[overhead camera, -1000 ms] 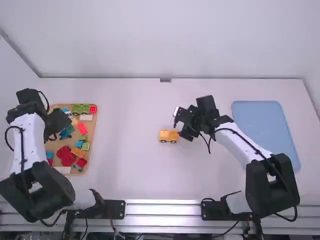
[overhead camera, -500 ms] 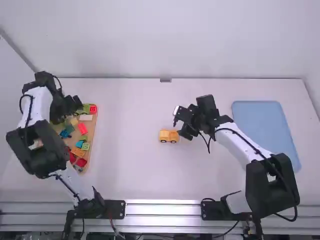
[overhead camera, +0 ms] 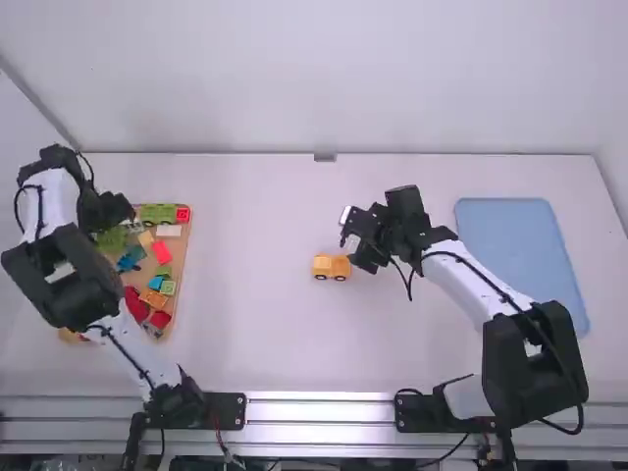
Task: Assemble lego blocks to make yellow taxi
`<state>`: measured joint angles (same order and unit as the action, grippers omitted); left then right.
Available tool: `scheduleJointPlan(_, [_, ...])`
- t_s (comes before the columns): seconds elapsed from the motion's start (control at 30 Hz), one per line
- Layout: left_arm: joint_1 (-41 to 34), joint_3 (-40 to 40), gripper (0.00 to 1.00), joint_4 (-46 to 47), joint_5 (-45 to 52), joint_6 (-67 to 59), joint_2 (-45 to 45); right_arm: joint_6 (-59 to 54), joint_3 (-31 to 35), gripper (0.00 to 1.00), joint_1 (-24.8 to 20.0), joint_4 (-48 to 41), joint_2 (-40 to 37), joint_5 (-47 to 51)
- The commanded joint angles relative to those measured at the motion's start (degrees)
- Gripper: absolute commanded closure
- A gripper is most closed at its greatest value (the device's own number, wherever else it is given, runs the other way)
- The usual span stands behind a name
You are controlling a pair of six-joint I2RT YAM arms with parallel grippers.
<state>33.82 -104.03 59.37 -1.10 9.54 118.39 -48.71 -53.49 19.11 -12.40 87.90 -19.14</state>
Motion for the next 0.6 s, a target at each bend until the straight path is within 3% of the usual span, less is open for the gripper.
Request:
scheduleJointPlan(0.0, [-3.0, 0.2, 0.06, -1.0, -0.5, -1.7, 0.7, 2.1, 0.2, 0.02, 0.1, 0.5, -1.0, -0.5])
scheduleJointPlan(0.17, [-5.2, 0.3, 0.13, -2.0, -1.6, -1.7, 0.7, 2.4, 0.2, 0.01, 0.1, -0.1, -1.0, -0.5])
scheduleJointPlan(0.47, [-4.9, 6.0, 0.16, -7.3, -1.4, -2.6, 0.8, 2.2, 0.2, 0.01, 0.1, -1.3, -1.0, -0.5])
scheduleJointPlan(0.57, [-4.9, 8.0, 0.22, -9.0, -1.4, -2.6, 0.8, 2.3, 0.2, 0.01, 0.1, -1.5, -1.0, -0.4])
